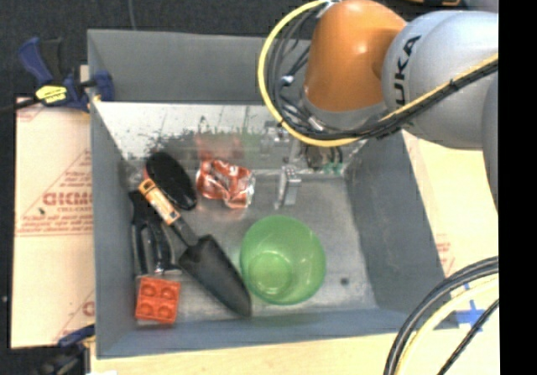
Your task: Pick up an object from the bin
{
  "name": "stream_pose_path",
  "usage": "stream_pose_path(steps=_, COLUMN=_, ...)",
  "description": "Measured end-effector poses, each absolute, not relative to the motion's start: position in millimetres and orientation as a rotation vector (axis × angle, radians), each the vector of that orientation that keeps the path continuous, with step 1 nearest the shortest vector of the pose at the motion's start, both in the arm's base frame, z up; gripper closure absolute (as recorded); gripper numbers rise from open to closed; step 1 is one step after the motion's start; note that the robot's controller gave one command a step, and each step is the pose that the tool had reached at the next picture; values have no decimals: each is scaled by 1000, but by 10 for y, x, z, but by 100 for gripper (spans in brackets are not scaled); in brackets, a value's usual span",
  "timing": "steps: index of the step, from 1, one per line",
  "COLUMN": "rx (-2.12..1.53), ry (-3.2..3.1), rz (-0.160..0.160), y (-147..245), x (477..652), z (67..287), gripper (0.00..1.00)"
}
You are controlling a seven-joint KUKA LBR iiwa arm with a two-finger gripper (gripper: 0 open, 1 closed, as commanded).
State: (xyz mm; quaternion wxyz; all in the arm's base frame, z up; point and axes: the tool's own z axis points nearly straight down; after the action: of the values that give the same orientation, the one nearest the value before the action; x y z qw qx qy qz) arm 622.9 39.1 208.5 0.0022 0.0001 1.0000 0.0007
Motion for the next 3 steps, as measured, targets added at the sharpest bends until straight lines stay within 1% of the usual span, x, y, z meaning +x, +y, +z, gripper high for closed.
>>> stream_pose_path(steps=1, rx=0, ry=3137, rz=2, y=391, x=6229, z=2085, gripper=0)
stream_pose_path(steps=2, rx=61, ry=3135, rz=4, y=663, x=6203, z=1574, gripper=0)
stream_pose_path(steps=3, rx=62, ry=3130, rz=3, y=656, x=6227, z=1478, gripper=0)
